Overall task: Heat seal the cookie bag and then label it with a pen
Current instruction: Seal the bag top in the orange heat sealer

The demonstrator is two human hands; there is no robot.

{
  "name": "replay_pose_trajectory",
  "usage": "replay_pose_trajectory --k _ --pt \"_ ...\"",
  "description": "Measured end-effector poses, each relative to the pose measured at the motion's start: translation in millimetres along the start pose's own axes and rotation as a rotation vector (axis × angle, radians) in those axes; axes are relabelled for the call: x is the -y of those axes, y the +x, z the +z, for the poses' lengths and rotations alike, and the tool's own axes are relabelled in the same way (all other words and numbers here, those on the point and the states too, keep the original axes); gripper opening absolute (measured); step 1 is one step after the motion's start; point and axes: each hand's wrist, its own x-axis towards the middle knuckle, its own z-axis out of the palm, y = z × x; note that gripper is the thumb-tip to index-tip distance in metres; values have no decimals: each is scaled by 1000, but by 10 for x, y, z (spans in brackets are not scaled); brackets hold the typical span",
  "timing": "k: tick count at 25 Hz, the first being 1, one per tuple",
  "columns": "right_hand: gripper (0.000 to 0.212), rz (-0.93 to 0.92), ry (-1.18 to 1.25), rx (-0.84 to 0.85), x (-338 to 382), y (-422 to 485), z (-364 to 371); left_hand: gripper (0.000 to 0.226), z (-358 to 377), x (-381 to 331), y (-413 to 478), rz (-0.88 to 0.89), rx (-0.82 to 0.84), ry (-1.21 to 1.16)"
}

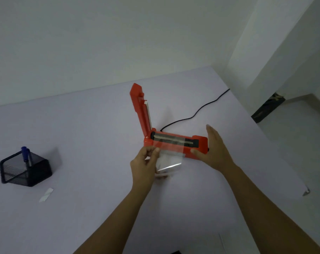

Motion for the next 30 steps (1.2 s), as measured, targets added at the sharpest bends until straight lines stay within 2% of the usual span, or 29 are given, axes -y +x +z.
replay_pose_trajectory --k 2,3,4,8,11,14,17,20,25,30 --pt "52 -92 159 -277 273 -214 125 11 -233 14 -76 -1 -47 0" --pt "27 -98 249 -336 445 -335 204 11 -345 27 -107 -8 -71 -4" --pt "9 -78 354 -306 627 -448 285 11 -457 36 -137 -15 -94 -7" --pt "11 23 657 68 1320 -792 715 5 -991 93 -276 -13 -169 29" --pt "4 -12 743 175 1709 -958 921 6 -1378 168 -407 -35 -194 52" --pt "14 20 795 260 1940 -1090 1070 8 -1686 270 -546 -85 -207 58" --pt "13 51 784 303 2046 -1133 1181 8 -1849 333 -588 -121 -212 32" --pt "3 81 740 287 2137 -942 1325 13 -1881 412 -411 -149 -225 19" --pt "15 133 596 269 2134 -393 1755 19 -1868 692 100 -234 -206 43" --pt "12 155 446 214 2005 -113 2056 21 -1873 983 390 -224 -170 239"
